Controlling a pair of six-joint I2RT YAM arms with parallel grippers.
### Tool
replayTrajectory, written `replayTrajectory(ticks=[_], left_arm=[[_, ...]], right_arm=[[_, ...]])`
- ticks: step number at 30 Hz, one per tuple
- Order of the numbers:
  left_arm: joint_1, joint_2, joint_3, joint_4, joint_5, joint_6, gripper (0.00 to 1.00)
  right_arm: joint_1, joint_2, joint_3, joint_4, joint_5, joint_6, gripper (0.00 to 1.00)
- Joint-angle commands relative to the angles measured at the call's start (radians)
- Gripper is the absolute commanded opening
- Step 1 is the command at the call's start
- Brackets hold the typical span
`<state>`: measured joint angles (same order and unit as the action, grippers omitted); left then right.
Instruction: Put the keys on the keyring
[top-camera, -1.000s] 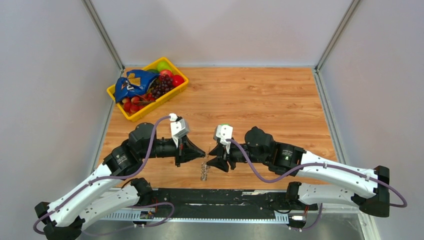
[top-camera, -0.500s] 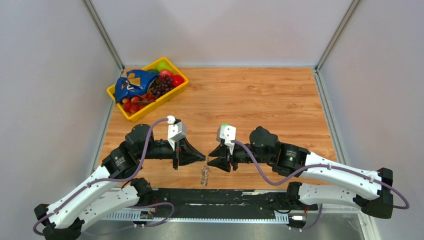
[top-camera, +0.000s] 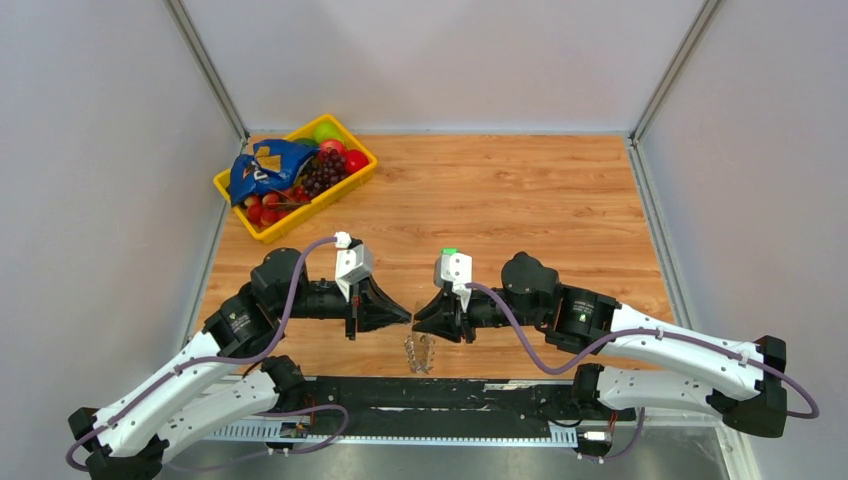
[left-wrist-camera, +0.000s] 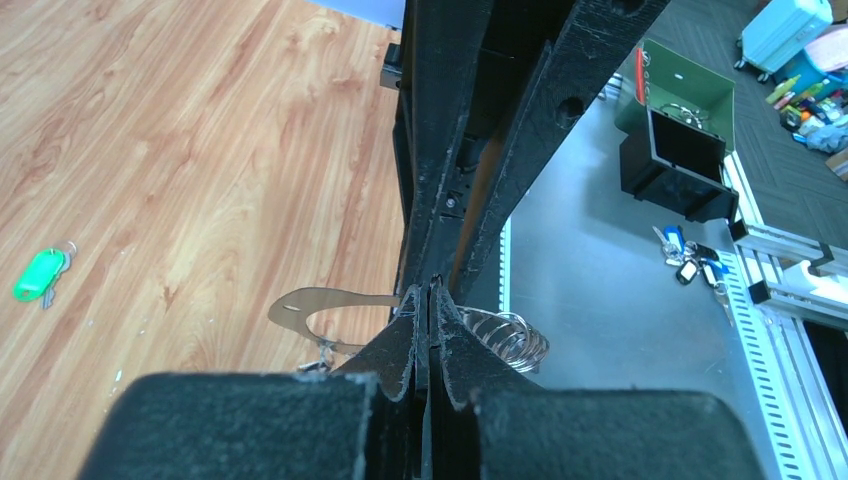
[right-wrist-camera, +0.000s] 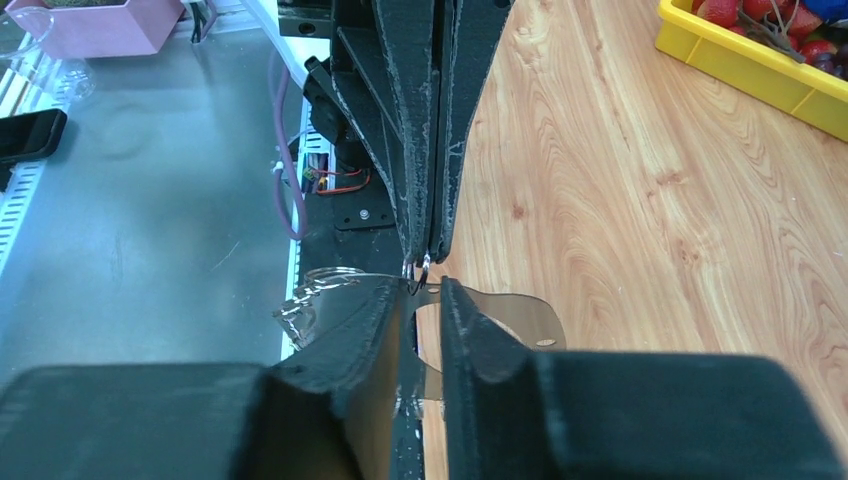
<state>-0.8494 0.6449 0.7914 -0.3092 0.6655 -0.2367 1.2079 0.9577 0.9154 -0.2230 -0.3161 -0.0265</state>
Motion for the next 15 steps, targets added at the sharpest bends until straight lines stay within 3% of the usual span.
replayTrajectory(ticks=[1, 4, 11, 13, 15], left_arm=[[-0.001, 0.003, 0.001, 0.066, 0.017, -0.005, 0.0], [-0.001, 0.0, 0.0, 0.065, 0.013, -0.004, 0.0], [-0.001, -0.01, -0.003, 0.062, -0.007, -0.005, 0.0], [-0.001, -0.012, -0.003, 0.054, -0.018, -0.009, 0.1], [-0.001, -0.007, -0.002, 0.038, -0.024, -0.013, 0.28]], right_arm=[[0.007, -0.005, 0.036, 0.066, -0.024, -0.007, 0.19], [0.007, -0.006, 0.03, 0.066, -0.017, -0.007, 0.0], [0.009, -0.033, 0.021, 0.065, 0.018, -0.004, 0.0], [0.009, -0.025, 0.048, 0.023, 0.047, -0.005, 0.0], [0.009, 0.006, 0.1, -0.051, 0.073, -0.006, 0.0]])
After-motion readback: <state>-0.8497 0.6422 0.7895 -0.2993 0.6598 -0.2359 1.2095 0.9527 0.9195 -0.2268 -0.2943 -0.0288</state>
